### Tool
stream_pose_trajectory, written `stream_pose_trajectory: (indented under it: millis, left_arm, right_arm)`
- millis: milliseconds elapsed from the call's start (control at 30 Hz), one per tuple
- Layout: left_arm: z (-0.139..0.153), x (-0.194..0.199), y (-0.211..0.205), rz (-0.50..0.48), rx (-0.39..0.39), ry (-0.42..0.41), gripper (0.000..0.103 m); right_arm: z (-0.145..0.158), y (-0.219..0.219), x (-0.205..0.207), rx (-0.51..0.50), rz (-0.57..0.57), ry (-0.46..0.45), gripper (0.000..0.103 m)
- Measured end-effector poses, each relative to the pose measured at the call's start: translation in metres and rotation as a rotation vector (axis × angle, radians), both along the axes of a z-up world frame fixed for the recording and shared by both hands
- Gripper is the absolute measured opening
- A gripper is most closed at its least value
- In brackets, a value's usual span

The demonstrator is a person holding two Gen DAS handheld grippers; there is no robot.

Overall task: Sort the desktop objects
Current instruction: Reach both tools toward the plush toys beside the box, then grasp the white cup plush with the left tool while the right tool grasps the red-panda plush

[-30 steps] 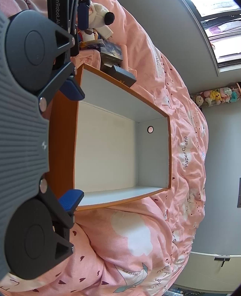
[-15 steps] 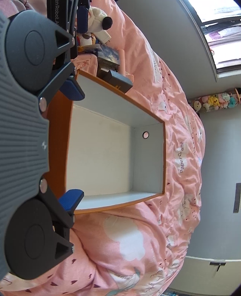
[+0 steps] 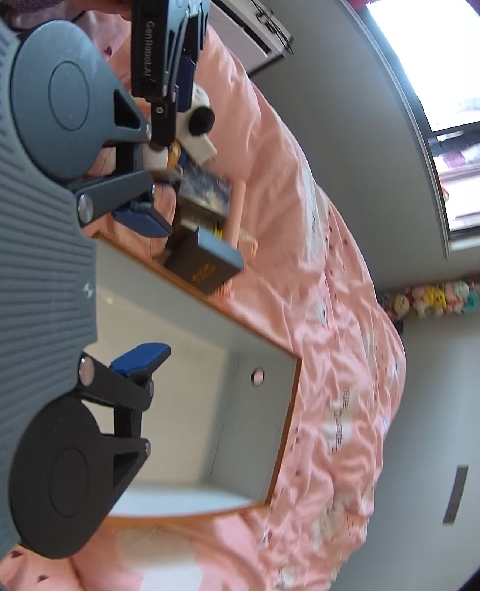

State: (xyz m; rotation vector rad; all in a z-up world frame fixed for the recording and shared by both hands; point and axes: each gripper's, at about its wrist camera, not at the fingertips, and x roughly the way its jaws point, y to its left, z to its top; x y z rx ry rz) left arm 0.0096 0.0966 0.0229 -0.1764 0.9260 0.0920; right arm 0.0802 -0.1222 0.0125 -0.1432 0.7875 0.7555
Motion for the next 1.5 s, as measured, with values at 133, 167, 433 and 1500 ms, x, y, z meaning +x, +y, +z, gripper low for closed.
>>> stream_pose_trajectory:
  millis: [133, 167, 433, 1500]
  left_arm:
    - [0.005, -0.001, 0.016, 0.011, -0.044, 0.001, 0.056]
    - [0.008, -0.002, 0.018, 0.016, -0.045, -0.004, 0.056]
    - [0.013, -0.004, 0.031, 0.072, 0.021, 0.046, 0.060]
    - [0.006, -0.009, 0.048, 0.133, 0.031, 0.115, 0.070]
  right_arm:
    - [-0.003, 0.029, 0.004, 0.012, 0.098, 0.037, 0.053]
    - [-0.005, 0.036, 0.005, 0.014, 0.118, 0.048, 0.053]
    - [-0.019, 0.079, 0.021, -0.008, 0.201, 0.126, 0.052]
    - [-0.059, 0.120, -0.013, -0.072, 0.450, 0.228, 0.049]
